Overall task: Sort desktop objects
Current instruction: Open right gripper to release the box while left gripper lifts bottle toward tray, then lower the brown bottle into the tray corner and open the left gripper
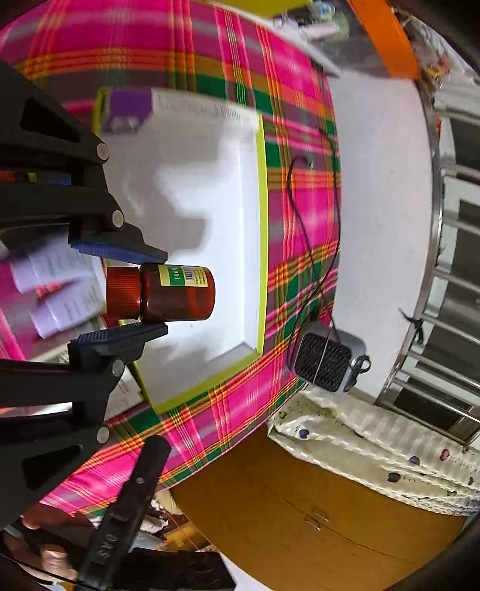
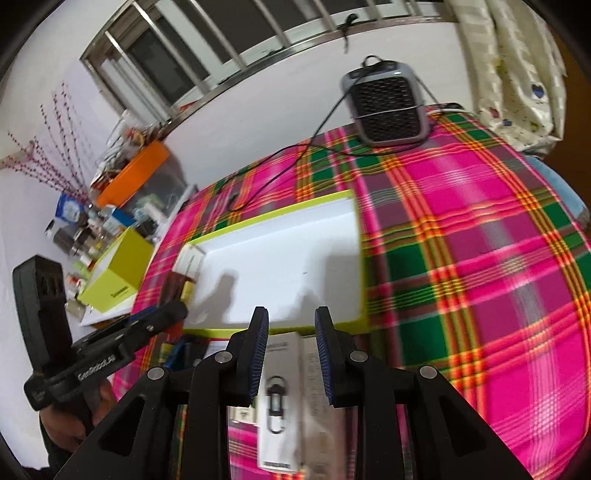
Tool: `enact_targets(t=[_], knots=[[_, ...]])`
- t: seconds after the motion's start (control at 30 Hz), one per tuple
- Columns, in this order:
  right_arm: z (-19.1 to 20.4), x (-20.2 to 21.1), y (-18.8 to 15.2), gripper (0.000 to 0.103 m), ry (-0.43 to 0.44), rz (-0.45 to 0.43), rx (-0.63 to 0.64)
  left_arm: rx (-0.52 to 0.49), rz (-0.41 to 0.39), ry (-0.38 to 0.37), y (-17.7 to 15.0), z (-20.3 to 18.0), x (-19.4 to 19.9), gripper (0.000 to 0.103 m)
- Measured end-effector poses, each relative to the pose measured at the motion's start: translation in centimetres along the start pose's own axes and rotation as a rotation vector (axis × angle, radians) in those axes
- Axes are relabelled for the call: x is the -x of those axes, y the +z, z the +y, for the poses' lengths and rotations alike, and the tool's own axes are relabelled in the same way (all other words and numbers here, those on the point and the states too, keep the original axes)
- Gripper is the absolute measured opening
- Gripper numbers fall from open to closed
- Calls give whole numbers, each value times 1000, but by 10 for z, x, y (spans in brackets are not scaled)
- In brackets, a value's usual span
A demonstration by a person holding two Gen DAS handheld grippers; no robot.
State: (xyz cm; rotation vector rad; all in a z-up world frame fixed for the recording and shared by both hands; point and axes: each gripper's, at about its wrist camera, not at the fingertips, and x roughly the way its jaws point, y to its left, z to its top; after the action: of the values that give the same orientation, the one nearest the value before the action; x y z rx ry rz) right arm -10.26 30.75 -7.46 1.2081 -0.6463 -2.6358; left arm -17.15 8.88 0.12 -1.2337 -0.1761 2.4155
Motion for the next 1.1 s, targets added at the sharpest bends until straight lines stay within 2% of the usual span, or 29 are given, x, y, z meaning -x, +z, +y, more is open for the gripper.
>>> enact_targets(t=[0.3,0.47,0.63,0.9,1.1], knots=[[-24,7,-1,27,-22,-16,-43,16,77,-46,30,-22,-56,32],[-33,10,-3,27,-27,-20,-60,56,124,-81,45,-29,-91,32],[-43,12,-4,27,-39,-23,-75,100,137,-99,59,-31,-114,32],[-53,10,-3,27,-47,-19,-98,153,183,-119,75,-34,-142,32],[-57,10,-5,27,-51,-17,-106,222,178,-177,75,-26,-140,32]])
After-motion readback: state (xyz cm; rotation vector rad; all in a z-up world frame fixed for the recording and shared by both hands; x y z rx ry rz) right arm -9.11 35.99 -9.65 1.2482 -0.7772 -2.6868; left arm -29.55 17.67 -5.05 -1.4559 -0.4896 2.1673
